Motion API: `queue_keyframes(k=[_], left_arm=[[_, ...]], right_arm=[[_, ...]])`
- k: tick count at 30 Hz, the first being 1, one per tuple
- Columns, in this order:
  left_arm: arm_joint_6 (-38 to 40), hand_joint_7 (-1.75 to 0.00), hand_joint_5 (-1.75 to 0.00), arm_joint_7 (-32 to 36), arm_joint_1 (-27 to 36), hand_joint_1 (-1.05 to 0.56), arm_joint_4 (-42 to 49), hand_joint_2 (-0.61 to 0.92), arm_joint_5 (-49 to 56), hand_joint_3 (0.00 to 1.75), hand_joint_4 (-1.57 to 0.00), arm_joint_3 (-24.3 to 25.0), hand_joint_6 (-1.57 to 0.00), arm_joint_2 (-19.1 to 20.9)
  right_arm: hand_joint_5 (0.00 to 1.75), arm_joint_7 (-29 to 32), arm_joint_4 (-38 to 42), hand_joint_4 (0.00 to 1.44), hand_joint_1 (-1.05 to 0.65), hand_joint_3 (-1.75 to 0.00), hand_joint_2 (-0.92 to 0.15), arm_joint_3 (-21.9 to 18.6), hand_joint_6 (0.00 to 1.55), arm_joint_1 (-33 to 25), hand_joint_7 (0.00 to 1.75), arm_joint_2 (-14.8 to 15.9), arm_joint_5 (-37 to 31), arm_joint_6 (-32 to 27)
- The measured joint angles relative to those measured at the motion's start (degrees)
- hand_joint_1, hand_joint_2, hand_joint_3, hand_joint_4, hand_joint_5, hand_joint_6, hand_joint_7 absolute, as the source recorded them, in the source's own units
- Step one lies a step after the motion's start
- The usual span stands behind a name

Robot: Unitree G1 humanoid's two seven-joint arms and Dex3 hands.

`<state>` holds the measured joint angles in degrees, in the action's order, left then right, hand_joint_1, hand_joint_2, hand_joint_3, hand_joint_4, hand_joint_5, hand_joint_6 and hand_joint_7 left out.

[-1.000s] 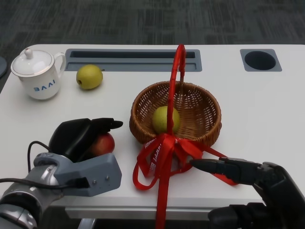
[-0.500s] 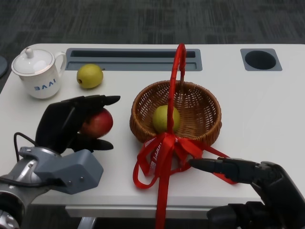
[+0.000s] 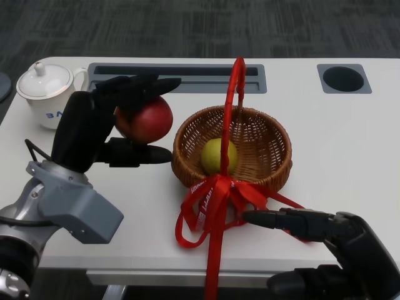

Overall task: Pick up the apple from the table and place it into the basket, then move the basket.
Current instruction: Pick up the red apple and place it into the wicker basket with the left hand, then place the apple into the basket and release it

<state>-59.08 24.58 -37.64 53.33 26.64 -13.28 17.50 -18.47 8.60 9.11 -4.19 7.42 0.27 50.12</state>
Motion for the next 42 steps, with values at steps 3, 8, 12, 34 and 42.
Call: queue_keyframes(k=[3,8,12,34,42], left_arm=[[0.1,0.0,-0.97,-1.88,-0.72,-0.2,-0.44,0.77,-0.22,0.0,-1.02,0.01,-1.15,-1.41],[0.99,-0.01,-0.16,-6.97,-2.36,-0.11,-0.4,0.76,-2.04,0.0,-1.29,-0.04,-1.16,-4.36],[2.74,-0.01,-0.11,-9.16,-3.84,-0.08,0.51,0.75,-2.31,0.0,-1.3,-0.36,-1.17,-6.91],[6.16,0.0,0.0,-5.15,-12.78,-0.13,15.46,0.75,0.22,0.0,-1.16,-2.94,-1.05,-12.34],[6.28,0.0,0.0,-3.07,-12.63,-0.44,15.51,0.71,2.17,0.0,-0.68,-4.36,-0.62,-11.84]], right_arm=[[0.0,0.17,0.0,0.84,-0.46,0.0,-0.89,0.05,0.8,0.05,0.0,-0.17,-0.13,0.02],[0.0,0.51,-0.01,0.84,-0.47,0.0,-0.89,0.07,0.8,0.03,0.0,-0.25,-0.32,0.05],[0.0,0.77,-0.01,0.84,-0.47,0.0,-0.89,0.08,0.8,-0.01,0.0,-0.26,-0.79,0.05],[0.0,2.13,-0.35,0.84,-0.47,0.0,-0.9,0.11,0.79,-0.45,0.0,-0.22,-1.37,0.2],[0.0,2.19,-0.85,0.85,-0.46,0.0,-0.9,0.11,0.8,-0.68,0.0,-0.07,-1.41,0.2]])
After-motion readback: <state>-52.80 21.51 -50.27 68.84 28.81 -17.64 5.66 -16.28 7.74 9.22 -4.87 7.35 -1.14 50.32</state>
